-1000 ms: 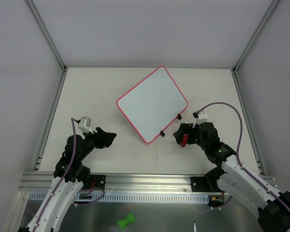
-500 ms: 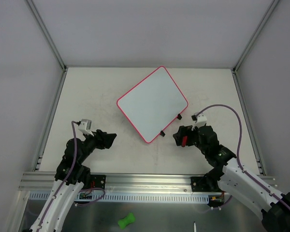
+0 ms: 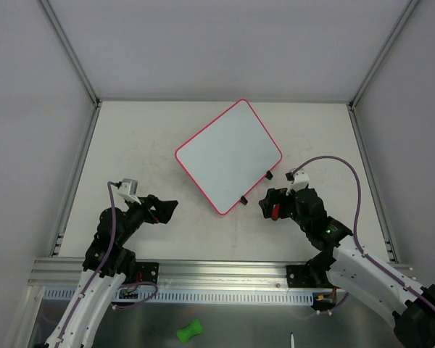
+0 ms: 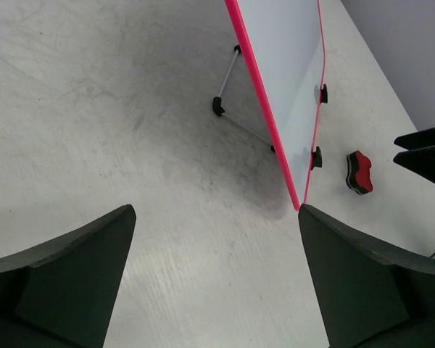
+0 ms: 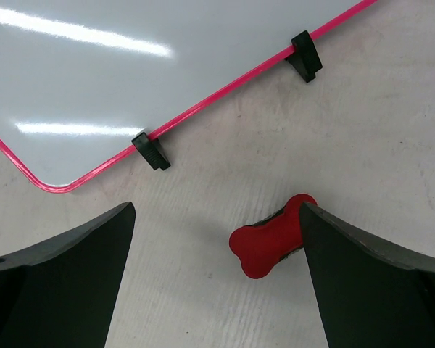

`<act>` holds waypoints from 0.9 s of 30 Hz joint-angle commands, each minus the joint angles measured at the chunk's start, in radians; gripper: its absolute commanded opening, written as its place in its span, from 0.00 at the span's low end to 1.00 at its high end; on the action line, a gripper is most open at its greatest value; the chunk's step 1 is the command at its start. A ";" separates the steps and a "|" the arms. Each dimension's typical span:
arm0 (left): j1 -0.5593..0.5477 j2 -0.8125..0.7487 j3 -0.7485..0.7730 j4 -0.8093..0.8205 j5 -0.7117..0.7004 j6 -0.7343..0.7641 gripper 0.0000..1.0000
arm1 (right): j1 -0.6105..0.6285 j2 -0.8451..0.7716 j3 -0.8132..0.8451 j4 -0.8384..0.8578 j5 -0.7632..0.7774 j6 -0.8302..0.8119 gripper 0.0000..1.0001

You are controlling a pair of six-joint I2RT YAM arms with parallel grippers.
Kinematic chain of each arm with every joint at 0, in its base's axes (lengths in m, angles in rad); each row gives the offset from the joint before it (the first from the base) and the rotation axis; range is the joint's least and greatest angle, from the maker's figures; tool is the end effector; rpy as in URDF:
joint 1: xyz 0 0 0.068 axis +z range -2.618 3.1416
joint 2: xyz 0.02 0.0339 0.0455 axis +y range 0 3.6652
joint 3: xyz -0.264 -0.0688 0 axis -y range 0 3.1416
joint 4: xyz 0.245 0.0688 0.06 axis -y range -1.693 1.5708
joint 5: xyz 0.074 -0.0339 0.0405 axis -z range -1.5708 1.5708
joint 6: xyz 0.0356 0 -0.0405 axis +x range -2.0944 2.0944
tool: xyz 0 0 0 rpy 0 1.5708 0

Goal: Erase the whiteboard

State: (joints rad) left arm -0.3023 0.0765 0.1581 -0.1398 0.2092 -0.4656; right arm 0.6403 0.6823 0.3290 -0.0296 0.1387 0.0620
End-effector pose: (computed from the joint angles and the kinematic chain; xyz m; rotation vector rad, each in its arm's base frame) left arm 0.0978 -0.0382 0.2071 0.0287 1.6820 -0.7545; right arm 0.1369 0.0959 0.2107 -0.4712 1.9067 0.3278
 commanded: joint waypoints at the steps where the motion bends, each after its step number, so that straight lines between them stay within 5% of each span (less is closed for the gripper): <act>1: -0.006 -0.011 -0.014 0.036 0.009 0.004 0.99 | 0.006 0.003 -0.002 0.053 0.029 -0.019 0.99; 27: -0.006 -0.018 -0.020 0.035 0.002 -0.001 0.99 | 0.006 -0.004 -0.004 0.048 0.039 -0.019 0.99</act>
State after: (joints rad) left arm -0.3023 0.0662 0.1478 -0.1390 0.2085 -0.4656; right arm 0.6403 0.6838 0.3290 -0.0261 0.1467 0.0616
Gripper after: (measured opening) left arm 0.990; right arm 0.989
